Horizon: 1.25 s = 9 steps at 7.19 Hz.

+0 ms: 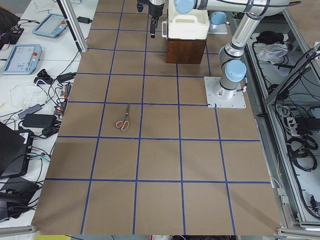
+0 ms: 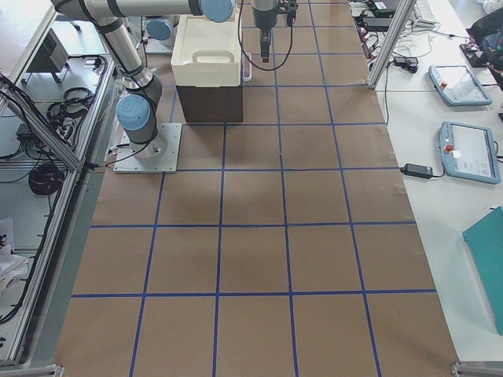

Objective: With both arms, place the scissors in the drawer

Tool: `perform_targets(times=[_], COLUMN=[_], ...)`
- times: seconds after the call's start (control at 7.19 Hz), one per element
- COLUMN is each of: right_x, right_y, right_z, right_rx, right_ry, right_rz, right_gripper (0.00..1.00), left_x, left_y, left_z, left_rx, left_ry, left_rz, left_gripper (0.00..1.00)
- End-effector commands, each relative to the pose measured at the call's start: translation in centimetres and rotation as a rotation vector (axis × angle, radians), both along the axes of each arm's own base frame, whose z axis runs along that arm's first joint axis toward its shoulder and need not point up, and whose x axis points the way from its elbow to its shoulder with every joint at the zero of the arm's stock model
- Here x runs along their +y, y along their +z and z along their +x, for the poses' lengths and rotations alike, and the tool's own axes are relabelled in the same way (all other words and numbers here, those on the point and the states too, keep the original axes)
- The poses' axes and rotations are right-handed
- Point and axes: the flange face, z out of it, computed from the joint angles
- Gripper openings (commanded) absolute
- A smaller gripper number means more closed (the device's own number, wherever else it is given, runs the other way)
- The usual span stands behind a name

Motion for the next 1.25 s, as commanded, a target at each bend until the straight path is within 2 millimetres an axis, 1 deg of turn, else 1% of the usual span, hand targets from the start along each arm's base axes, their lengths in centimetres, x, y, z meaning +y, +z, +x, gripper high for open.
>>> perform_targets(times=[0.0, 0.14, 0.28, 0.42, 0.56, 0.7, 0.83, 0.97, 1.11], right_x=[-0.6, -1.2, -2.4, -4.1, -5.8, -7.4, -9.4, -10.2, -9.4], right_y=[-1.7, -3.7, -5.8, -7.4, -8.6, -9.1, -9.9, -9.6, -10.6], right_z=[5.4, 8.7, 11.4, 13.2, 14.2, 15.4, 16.2, 16.3, 16.1], right_rx=[0.017, 0.015, 0.015, 0.002, 0.002, -0.004, -0.031, -0.043, -0.078], right_ry=[0.450, 0.535, 0.642, 0.782, 0.930, 1.013, 1.101, 1.183, 1.291], right_rz=[-0.052, -0.038, -0.052, -0.048, -0.028, 0.011, 0.064, 0.082, 0.150], right_gripper=[1.00, 1.00, 1.00, 1.00, 1.00, 1.00, 1.00, 1.00, 1.00], left_x=[-1.7, -2.3, -2.8, -3.4, -4.5, -5.5, -6.3, -8.0, -10.1], left_y=[-1.2, -2.7, -3.7, -4.0, -5.6, -7.8, -9.6, -11.1, -13.7], left_z=[5.0, 6.9, 7.5, 8.0, 10.8, 16.7, 21.7, 24.5, 25.9], left_rx=[-0.024, -0.018, -0.015, -0.024, -0.015, 0.007, 0.021, -0.030, -0.089], left_ry=[-0.156, -0.302, -0.368, -0.368, -0.321, -0.308, -0.394, -0.505, -0.586], left_rz=[0.022, 0.057, 0.081, 0.074, 0.100, 0.138, 0.152, 0.108, 0.095], left_gripper=[0.89, 0.98, 1.00, 1.00, 1.00, 1.00, 1.00, 1.00, 1.00])
